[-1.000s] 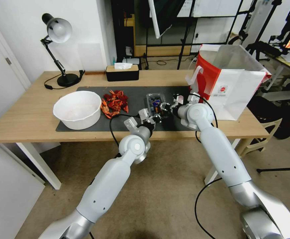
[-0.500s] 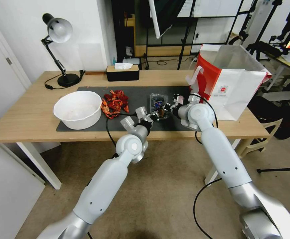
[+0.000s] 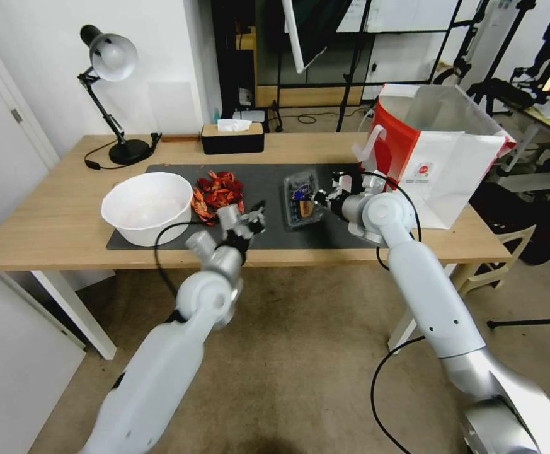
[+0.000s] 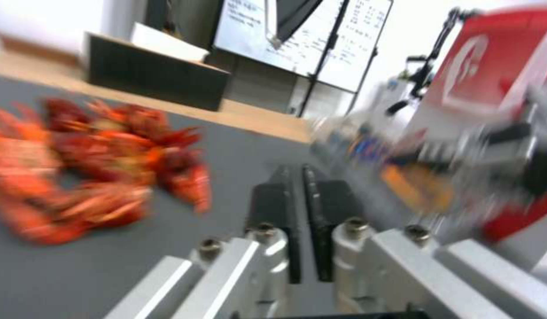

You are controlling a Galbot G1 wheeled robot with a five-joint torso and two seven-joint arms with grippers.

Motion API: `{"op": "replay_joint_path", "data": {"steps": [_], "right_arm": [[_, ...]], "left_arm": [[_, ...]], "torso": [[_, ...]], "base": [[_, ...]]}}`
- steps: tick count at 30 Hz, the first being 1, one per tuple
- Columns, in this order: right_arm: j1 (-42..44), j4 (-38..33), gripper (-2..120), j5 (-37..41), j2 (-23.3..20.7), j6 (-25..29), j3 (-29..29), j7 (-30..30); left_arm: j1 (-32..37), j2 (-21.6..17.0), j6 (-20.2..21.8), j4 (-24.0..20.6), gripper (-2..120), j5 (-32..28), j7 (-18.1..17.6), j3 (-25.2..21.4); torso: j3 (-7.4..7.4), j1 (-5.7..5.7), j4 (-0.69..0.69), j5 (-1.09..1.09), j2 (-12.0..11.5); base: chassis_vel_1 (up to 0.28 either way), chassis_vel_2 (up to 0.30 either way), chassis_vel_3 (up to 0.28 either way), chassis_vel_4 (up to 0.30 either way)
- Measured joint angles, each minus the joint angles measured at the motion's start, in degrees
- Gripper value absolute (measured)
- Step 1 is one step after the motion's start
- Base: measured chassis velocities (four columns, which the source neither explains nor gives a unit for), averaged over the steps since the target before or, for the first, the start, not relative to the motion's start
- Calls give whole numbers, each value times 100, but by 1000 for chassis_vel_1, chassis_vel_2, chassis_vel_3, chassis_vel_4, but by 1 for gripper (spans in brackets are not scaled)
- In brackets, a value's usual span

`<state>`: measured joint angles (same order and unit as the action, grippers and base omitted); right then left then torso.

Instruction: Close the takeout container lid, then place the container into the takeout bag.

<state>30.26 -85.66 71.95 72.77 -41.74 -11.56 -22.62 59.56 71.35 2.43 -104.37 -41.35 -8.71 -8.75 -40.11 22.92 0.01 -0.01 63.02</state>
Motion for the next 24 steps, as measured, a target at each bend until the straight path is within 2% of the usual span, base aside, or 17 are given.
{"op": "replay_joint_path", "data": {"steps": [2, 3, 4, 5, 6, 8, 10, 14, 15, 18, 20, 22, 24], "right_arm": [[55, -221, 0, 7, -92, 102, -130, 200], [55, -221, 0, 7, -92, 102, -130, 200], [151, -449, 0, 34, -210, 153, -276, 249], [233, -678, 0, 52, -336, 230, -418, 301], [261, -867, 0, 59, -439, 323, -513, 381], [262, -902, 0, 59, -458, 344, -528, 400], [203, -1195, 0, 43, -599, 560, -610, 554], [137, -1305, 0, 10, -655, 658, -650, 603], [61, -1409, 0, -42, -713, 754, -692, 646], [-311, -1630, 0, -468, -954, 1110, -911, 721], [-358, -1635, 0, -551, -987, 1149, -948, 733], [-605, -1577, 0, -1123, -1191, 1366, -1125, 825], [-642, -1555, 0, -1210, -1224, 1394, -1151, 839]], "left_arm": [[506, -95, -296, -125, 17, 889, 149, -175], [506, -95, -296, -125, 17, 889, 149, -175], [595, -122, -414, -113, 22, 1208, 191, -176], [698, -149, -544, -101, 27, 1464, 221, -189], [882, -166, -652, -121, 32, 1649, 235, -247], [951, -170, -683, -135, 33, 1693, 236, -274], [1416, -160, -925, -244, 46, 1952, 258, -529], [1606, -132, -1038, -265, 51, 2033, 260, -643], [1766, -93, -1145, -278, 61, 2096, 261, -754], [2197, 59, -1424, -363, 75, 2316, 273, -1061], [2244, 70, -1445, -376, 78, 2341, 276, -1088], [2428, 104, -1531, -416, 90, 2414, 295, -1208], [2454, 108, -1543, -420, 93, 2416, 296, -1221]], "torso": [[0, -1, 5, 2, 0], [0, -1, 5, 2, 0], [0, 0, 3, 0, 0], [1, 0, -8, 1, 1], [1, 0, -10, 0, 1], [1, 0, -10, 0, 1], [1, -1, -1, 4, 1], [1, -1, 3, 0, 1], [1, -1, 4, -1, 1], [1, -1, -1, 2, 1], [1, -1, -1, 1, 1], [1, -1, -1, 2, 1], [1, -1, 0, 2, 1]], "base": [[0, 0, 0, 0], [0, 0, 0, 0], [0, 0, 0, 0], [0, 0, 0, 0], [0, 0, 0, 0], [0, 0, 0, 0], [0, 0, 0, 0], [0, 0, 0, 0], [0, 0, 0, 0], [0, 0, 0, 0], [0, 0, 0, 0], [0, 0, 0, 0], [0, 0, 0, 0]]}}
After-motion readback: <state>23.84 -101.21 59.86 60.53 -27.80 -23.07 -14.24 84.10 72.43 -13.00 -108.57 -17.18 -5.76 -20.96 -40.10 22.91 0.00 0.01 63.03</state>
